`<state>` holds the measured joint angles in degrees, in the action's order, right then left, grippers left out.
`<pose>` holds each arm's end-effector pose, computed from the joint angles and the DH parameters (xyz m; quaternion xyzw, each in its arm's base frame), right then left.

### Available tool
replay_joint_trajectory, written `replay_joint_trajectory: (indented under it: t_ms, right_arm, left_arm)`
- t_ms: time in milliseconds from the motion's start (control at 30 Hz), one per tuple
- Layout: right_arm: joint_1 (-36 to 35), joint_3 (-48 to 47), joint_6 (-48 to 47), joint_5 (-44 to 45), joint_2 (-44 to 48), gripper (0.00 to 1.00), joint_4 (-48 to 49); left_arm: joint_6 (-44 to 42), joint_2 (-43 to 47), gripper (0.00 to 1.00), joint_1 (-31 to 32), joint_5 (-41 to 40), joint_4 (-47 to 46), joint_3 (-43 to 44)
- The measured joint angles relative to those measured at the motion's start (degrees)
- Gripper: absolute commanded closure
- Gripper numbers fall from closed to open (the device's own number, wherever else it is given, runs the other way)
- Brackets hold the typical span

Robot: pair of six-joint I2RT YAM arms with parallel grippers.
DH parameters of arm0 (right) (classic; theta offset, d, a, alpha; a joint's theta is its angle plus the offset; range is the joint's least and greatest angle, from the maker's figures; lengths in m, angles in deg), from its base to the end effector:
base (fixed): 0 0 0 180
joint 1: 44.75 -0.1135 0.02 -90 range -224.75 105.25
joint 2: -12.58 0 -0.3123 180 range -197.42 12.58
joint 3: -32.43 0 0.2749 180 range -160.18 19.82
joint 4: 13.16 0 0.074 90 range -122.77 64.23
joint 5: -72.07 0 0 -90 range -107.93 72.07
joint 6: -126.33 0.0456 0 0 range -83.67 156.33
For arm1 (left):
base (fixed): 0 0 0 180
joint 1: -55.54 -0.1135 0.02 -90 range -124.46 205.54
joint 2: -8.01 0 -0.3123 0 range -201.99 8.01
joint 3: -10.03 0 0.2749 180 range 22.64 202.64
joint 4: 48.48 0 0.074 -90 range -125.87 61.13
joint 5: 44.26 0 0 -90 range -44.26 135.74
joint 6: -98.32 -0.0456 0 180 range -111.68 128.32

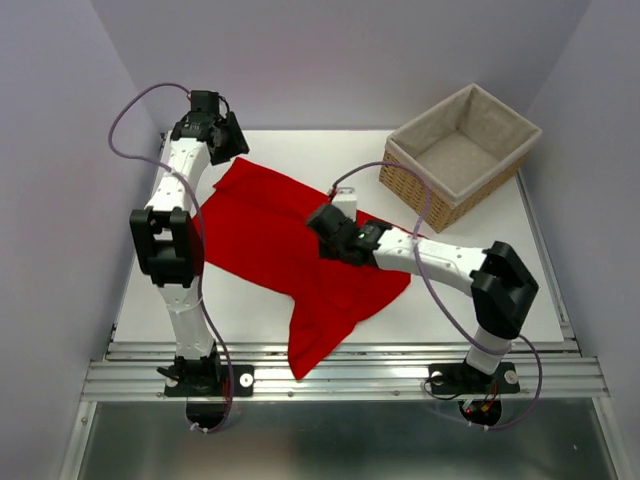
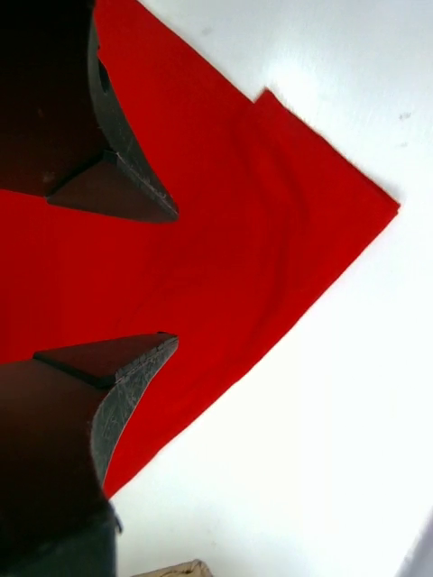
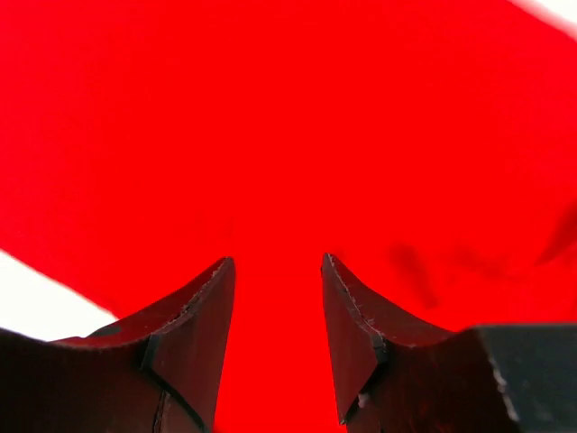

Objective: Roll the t-shirts
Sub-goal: Fold the T-shirt at the center of the board.

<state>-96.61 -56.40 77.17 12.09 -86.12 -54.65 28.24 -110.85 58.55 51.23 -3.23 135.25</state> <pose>0.2705 0.3075 0.2864 -0.0022 0.9155 0.0625 0.3974 0.5359 -0.0325 0.3425 -0.1121 0.8944 -0.1280 0.4137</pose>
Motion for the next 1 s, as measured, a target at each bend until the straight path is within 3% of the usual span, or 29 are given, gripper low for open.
replay_joint_trajectory:
  t_ms: [100,267,533,700,1000]
  right_arm:
    - [-5.01,-1.77,0.11,0.02,-4.66,0.51,-1.7]
    - [-6.88,-2.27,0.35,-0.07,-10.78,0.53,-4.2]
    - [-7.1,-2.49,0.37,-0.44,-13.25,0.55,-5.2]
    - [-8.02,-2.58,0.94,-0.02,-13.27,0.52,-5.25]
    - [-10.1,-6.47,1.86,1.01,-14.97,0.53,-5.84]
  left_arm:
    - [-0.13,8.9,0.36,-0.04,-1.66,-1.25,-6.71]
    - [-0.13,18.86,0.37,-0.13,-2.71,-3.61,-18.67]
    - [-0.42,21.49,0.36,-0.17,-3.21,-4.07,-28.85]
    - [-0.37,24.3,0.36,-0.15,-2.32,-5.44,-34.32]
    - [-0.39,27.3,0.37,-0.15,-1.64,-6.93,-36.13]
